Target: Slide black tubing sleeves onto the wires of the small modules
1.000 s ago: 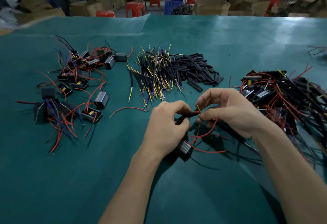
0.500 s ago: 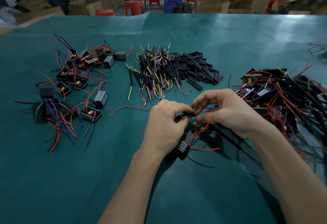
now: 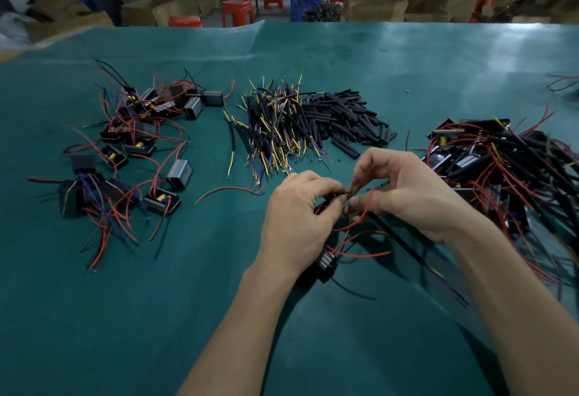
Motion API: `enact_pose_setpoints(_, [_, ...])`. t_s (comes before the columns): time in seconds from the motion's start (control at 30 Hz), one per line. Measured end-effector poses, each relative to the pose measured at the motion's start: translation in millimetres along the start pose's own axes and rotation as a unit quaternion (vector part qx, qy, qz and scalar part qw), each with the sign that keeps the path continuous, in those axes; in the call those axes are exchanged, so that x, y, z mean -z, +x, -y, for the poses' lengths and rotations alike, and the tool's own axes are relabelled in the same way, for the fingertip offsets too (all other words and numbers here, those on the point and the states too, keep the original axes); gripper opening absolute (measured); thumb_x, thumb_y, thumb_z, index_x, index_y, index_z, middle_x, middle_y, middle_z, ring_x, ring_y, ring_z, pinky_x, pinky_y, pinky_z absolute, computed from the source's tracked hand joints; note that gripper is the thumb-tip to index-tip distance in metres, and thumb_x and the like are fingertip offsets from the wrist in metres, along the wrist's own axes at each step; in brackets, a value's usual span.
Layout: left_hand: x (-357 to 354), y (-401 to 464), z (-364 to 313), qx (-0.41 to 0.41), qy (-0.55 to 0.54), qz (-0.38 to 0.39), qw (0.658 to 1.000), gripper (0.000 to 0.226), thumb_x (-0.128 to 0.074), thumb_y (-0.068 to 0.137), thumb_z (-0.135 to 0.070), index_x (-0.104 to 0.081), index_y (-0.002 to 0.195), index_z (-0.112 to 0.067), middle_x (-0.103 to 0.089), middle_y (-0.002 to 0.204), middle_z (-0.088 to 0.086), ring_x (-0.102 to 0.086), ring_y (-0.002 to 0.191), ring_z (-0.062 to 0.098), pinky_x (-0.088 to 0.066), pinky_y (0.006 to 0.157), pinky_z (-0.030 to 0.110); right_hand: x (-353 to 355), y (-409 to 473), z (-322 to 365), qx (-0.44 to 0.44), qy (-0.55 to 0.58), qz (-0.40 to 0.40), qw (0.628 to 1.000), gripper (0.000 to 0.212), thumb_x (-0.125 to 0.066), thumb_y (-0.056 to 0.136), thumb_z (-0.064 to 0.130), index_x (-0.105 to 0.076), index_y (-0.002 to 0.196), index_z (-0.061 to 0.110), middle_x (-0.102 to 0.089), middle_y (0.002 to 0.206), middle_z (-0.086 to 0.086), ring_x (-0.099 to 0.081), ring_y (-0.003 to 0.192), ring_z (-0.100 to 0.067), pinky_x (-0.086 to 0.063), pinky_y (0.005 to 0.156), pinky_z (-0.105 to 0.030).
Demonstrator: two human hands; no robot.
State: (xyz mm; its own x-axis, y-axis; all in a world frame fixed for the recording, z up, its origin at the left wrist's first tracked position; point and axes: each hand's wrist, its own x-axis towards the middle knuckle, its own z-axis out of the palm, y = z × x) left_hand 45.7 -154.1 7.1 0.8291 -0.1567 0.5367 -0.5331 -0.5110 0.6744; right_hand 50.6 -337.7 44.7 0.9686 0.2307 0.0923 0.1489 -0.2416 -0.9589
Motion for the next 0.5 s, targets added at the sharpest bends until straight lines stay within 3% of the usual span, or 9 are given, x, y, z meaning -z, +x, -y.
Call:
enact_pose_setpoints(0.13, [-0.5,-0.3,1.1,-0.003,0.004,0.002,1.000,0.007,-0.075,0.084,-0.019,-0.078,0.089,-0.017,-0.069,0.085,-0.003,-0.061,0.088,0.020,-0.049,0.080,0.038,0.0,1.6,2.3,-0.027,0.037,-0.012,0.999,0.020,-0.072,0.084,-0.013,-0.061,0.083,0.004,-0.065,0.083,-0.018,-0.072,0.064,-0.020,-0.051,0.050,-0.018])
enact_pose_setpoints(0.27, [0.0,-0.1,1.6,-0.005,0.006,0.007,1.000,0.006,-0.075,0.083,-0.017,-0.078,0.089,-0.017,-0.068,0.084,-0.003,-0.061,0.088,0.020,-0.049,0.080,0.038,0.3,2.6,-1.5,-0.023,0.000,-0.024,0.999,0.022,-0.079,0.081,-0.003,-0.063,0.082,0.011,-0.066,0.080,-0.008,-0.066,0.061,-0.016,-0.048,0.050,-0.021])
enact_pose_setpoints(0.37, [1.0,0.3,0.4,-0.012,0.004,0.013,1.000,0.007,-0.076,0.083,-0.014,-0.079,0.089,-0.017,-0.068,0.083,-0.003,-0.062,0.086,0.020,-0.050,0.079,0.037,1.9,2.2,-1.2,-0.018,0.002,-0.029,0.999,0.025,-0.081,0.078,-0.007,-0.064,0.083,0.010,-0.067,0.081,-0.011,-0.071,0.065,-0.029,-0.051,0.052,-0.028])
enact_pose_setpoints(0.5, [5.0,-0.3,0.5,-0.022,0.005,0.028,0.999,0.011,-0.077,0.082,-0.010,-0.081,0.090,-0.017,-0.069,0.082,-0.003,-0.062,0.083,0.019,-0.049,0.075,0.035,1.5,2.6,-3.3,-0.012,-0.002,-0.035,0.999,0.028,-0.082,0.075,-0.009,-0.065,0.080,0.013,-0.067,0.080,-0.015,-0.071,0.070,-0.046,-0.052,0.066,-0.044])
